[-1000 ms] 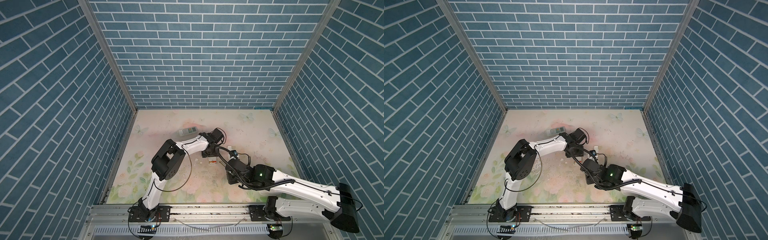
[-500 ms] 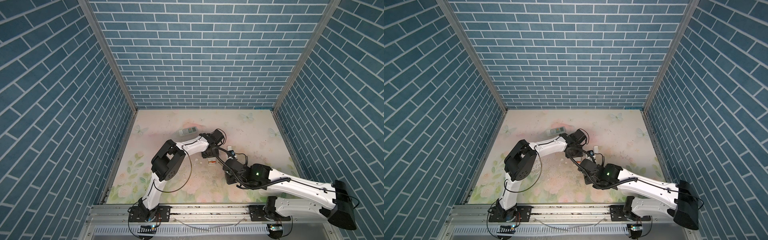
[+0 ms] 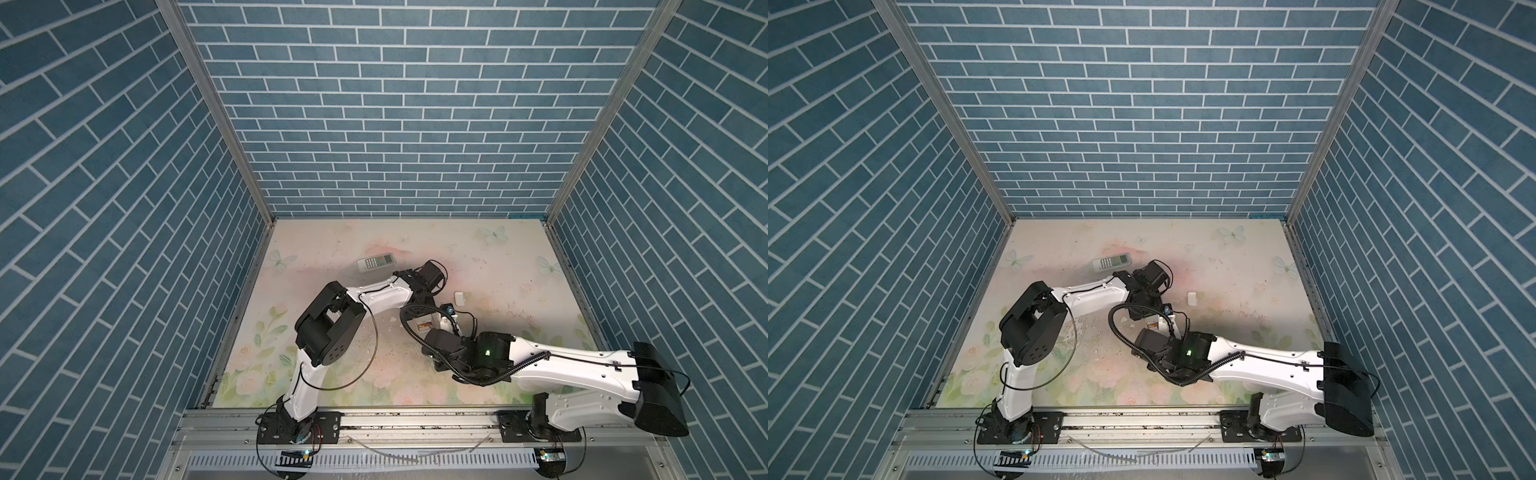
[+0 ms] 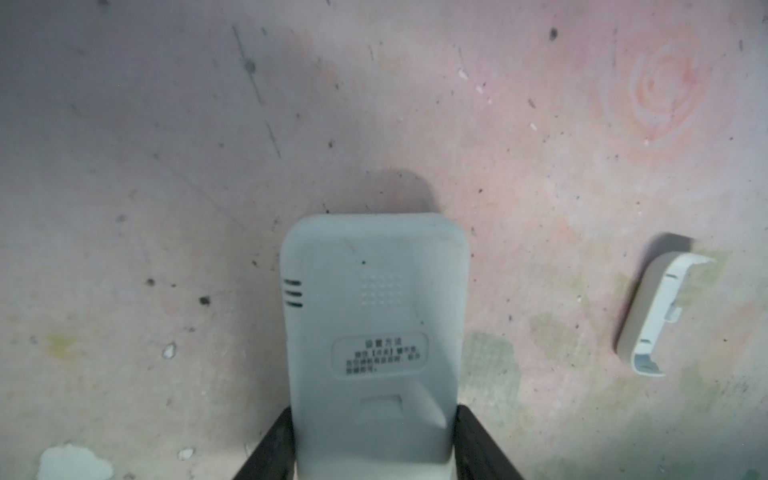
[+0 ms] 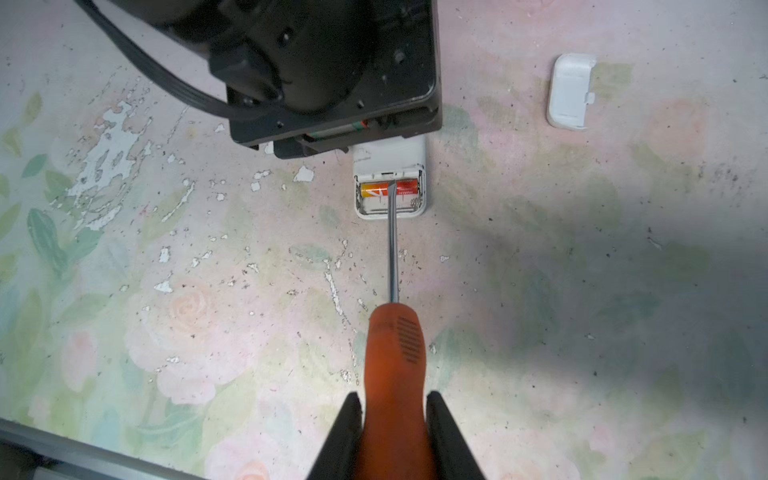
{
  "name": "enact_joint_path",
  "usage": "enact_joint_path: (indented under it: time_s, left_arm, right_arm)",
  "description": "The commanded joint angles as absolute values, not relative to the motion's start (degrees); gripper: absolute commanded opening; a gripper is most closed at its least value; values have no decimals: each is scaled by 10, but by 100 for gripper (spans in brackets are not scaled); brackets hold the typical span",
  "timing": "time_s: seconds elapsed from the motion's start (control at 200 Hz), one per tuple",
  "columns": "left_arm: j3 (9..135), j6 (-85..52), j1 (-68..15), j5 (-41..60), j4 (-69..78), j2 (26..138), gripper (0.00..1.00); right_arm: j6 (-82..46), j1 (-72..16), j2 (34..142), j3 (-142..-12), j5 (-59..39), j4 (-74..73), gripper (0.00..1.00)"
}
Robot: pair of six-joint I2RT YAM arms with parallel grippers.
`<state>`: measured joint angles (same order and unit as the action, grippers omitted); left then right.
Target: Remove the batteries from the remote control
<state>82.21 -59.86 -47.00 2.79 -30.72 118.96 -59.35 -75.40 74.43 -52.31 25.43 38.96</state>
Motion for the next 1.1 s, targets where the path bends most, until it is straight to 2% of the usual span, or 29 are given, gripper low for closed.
enact_joint_path:
  time_s: [0.0, 0.445, 1.09]
  left_arm:
    - [747, -626, -482, 114, -382, 1291, 43]
    - [741, -627, -482, 111, -369, 1287, 43]
    - [747, -626, -484, 101, -383, 1291, 43]
  right_arm:
    - [-651, -763, 744, -545, 291, 394, 0]
    - [-720, -798, 747, -526, 287, 387, 0]
    - [-800, -812, 685, -447, 314, 397, 0]
